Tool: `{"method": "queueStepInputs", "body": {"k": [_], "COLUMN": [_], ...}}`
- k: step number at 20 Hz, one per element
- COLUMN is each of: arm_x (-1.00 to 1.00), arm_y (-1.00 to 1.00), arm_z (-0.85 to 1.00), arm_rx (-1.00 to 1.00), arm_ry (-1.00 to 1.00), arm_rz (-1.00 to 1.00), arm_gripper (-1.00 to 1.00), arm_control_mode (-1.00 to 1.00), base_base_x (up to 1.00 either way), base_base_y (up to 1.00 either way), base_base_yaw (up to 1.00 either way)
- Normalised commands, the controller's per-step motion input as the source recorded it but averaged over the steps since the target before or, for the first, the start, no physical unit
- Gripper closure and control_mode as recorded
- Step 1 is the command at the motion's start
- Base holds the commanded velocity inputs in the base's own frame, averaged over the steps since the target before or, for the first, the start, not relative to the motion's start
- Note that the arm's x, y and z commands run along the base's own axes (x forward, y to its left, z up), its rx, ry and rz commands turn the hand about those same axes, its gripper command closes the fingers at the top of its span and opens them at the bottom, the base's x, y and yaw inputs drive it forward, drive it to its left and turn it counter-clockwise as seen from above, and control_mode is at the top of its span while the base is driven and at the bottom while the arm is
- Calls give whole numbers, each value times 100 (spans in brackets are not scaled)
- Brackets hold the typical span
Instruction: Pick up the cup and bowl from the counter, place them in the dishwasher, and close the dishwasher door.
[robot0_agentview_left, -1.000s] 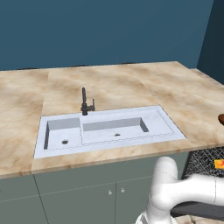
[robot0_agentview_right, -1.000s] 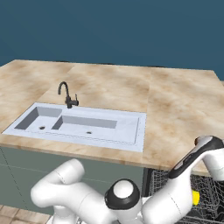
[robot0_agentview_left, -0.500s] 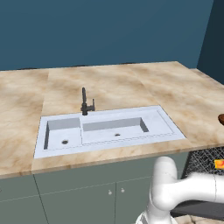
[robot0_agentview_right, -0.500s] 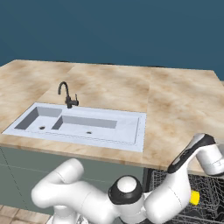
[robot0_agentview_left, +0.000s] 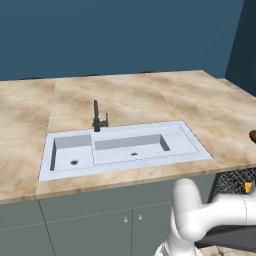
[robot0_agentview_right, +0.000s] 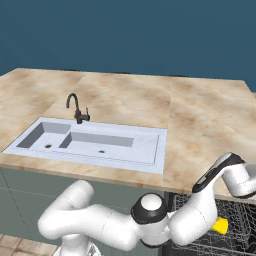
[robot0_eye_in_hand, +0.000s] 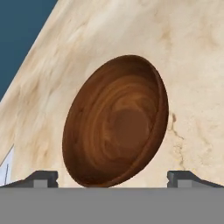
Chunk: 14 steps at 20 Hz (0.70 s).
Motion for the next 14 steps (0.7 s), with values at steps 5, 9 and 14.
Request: {"method": "queueStepInputs", "body": {"k": [5,9,14], "arm_x": [44,43,13], "arm_y": [-52,-48,-47], "arm_z": [-17,-17,-14], "arm_rx": [0,0,0], "arm_ry": [0,0,0], "arm_rz": [0,0,0], "arm_gripper": [-100,100,100], "arm_control_mode": [-100,-100,-100], "base_base_x": [0,0,0], "base_base_y": [0,0,0], "base_base_yaw": [0,0,0]}}
